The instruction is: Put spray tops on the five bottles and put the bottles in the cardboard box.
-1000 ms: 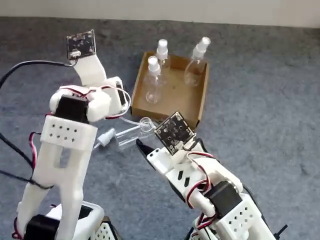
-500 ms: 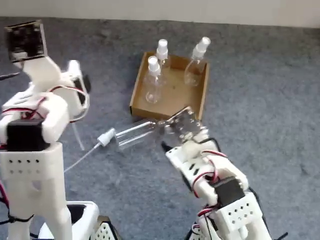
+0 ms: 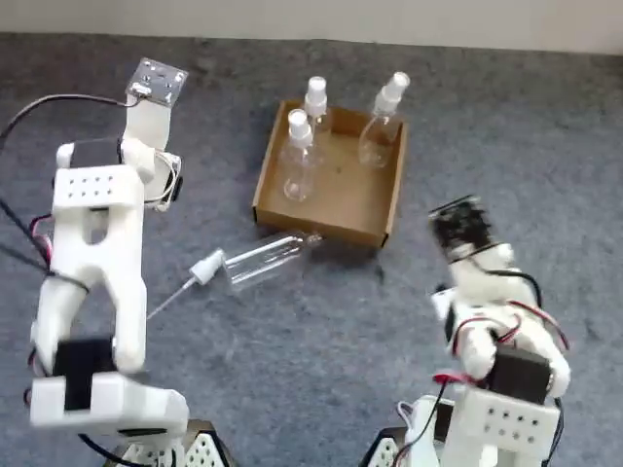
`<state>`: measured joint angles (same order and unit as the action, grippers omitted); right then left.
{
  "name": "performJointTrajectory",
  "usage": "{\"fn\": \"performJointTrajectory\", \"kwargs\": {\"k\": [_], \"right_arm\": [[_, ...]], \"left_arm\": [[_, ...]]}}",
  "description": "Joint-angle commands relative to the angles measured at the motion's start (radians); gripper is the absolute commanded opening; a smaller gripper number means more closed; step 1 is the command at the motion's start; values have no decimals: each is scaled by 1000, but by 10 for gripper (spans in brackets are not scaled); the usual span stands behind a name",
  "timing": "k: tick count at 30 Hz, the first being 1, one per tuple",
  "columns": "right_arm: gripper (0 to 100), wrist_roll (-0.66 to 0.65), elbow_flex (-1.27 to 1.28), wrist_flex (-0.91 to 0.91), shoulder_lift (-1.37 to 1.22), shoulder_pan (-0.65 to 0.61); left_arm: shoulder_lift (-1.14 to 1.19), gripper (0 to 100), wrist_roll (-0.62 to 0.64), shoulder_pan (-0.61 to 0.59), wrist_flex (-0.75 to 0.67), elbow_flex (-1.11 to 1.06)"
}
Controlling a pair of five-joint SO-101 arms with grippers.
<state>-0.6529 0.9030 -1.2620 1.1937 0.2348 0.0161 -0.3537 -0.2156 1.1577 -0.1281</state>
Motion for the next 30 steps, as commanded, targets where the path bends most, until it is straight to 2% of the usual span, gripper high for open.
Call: {"fn": "performJointTrajectory", "kwargs": {"k": [1, 5, 12, 14, 18, 23, 30], "right_arm": [[3, -12, 5, 114, -153, 99], [3, -12, 1, 189, -344, 154], [3, -12, -2, 321, -598, 193], [3, -12, -4, 354, -654, 202], [3, -17, -5, 374, -730, 203], [3, -17, -56, 372, -773, 205], [3, -17, -62, 367, -779, 205]], "left_arm": [[105, 4, -69, -7, -78, 62], [193, 4, -72, -7, -137, 56], [285, 8, -71, -4, -138, 53], [305, 48, -68, -4, -138, 53], [329, 136, -69, -7, -100, 59], [295, 141, -68, -7, 29, 90], [309, 139, -25, -2, 32, 193]]}}
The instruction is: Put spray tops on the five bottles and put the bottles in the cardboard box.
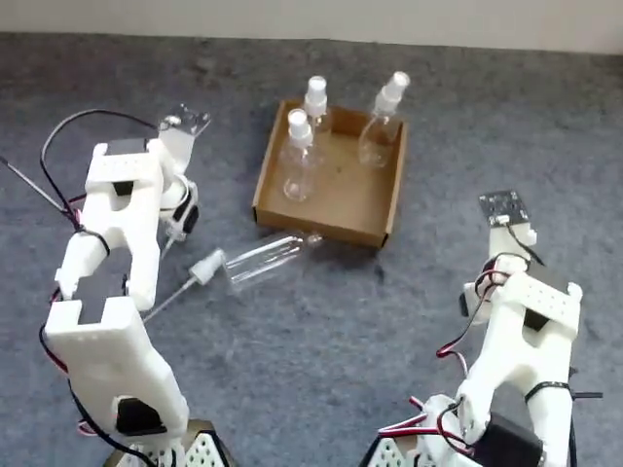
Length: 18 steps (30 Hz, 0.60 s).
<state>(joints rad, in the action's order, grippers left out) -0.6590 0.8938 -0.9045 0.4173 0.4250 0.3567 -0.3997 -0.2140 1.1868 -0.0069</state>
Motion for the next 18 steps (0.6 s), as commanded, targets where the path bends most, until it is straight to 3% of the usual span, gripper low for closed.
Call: {"fn": "performJointTrajectory", "kwargs": {"k": [1, 9, 11, 13, 18], "right_arm": [[3, -11, -53, 10, -2, 15], [3, -11, -53, 10, -2, 24], [3, -11, -53, 10, -2, 35], [3, -11, -53, 10, -2, 44], [3, -11, -54, 10, -2, 68]], "left_arm": [[-8, 139, 23, -2, 3, 85], [191, 134, 17, 2, 11, 209], [208, 89, 17, 2, 11, 219], [208, 4, 17, 2, 11, 219], [74, 3, 21, 1, 135, 216]]}}
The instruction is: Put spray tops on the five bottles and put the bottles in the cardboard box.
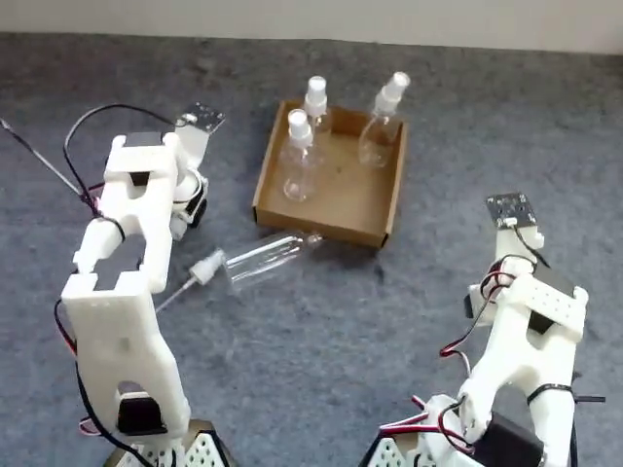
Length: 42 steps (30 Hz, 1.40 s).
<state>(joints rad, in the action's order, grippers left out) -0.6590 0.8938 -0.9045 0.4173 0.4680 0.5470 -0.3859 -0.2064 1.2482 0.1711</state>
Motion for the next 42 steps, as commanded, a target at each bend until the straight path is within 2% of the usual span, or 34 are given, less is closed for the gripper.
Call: {"fn": "performJointTrajectory", "kwargs": {"k": [1, 8, 13, 17, 22, 27, 31, 34, 42], "right_arm": [[3, -11, -61, 10, -2, 27], [3, -3, -196, 7, -119, 65], [3, -2, -294, 7, -262, 64], [3, 118, -331, -7, -170, -10], [3, 221, -329, -157, 140, -295], [3, 322, -271, -240, 453, -750], [3, 350, -128, -186, 619, -1072], [3, 377, -7, -73, 696, -1190], [3, 417, 188, 136, 771, -1285]], "left_arm": [[-163, 3, 11, -7, 103, 36], [-565, 3, 155, 22, 236, -19], [-840, 3, 173, 117, 235, -234], [-1055, 3, 241, 180, 183, -309], [-1276, 3, 321, 217, 103, -311], [-1411, 3, 413, 213, -3, -311], [-1494, 3, 509, 213, -58, -311], [-1558, 3, 572, 216, -69, -311], [-1658, 3, 761, 220, -72, -343]]}}
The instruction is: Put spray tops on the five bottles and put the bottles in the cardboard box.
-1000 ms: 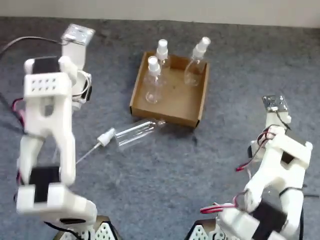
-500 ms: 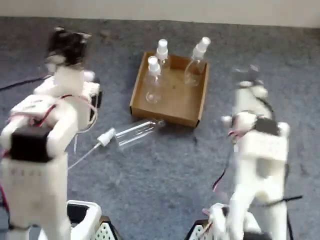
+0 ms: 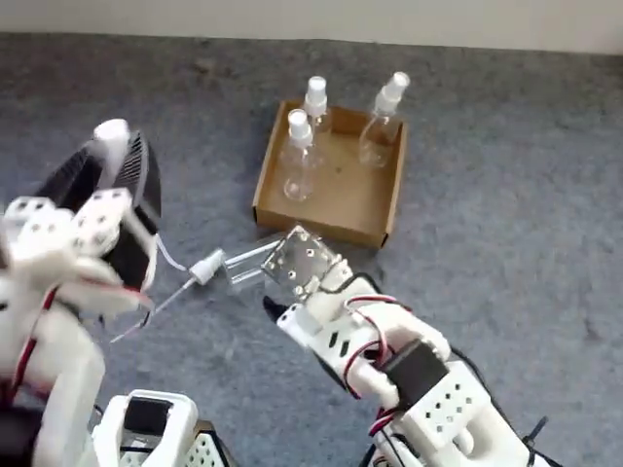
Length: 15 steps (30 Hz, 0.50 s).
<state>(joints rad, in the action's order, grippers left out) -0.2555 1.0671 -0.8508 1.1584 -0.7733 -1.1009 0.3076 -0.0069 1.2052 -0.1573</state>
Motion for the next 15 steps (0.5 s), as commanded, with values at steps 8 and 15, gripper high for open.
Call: {"fn": "performJointTrajectory", "kwargs": {"k": [8, 15], "right_arm": [[3, 15, 108, 272, 30, -122], [3, 15, 116, 272, 31, -125]], "left_arm": [[-16, 4, 126, 90, -38, -117], [-15, 4, 126, 90, -84, -131]]}}
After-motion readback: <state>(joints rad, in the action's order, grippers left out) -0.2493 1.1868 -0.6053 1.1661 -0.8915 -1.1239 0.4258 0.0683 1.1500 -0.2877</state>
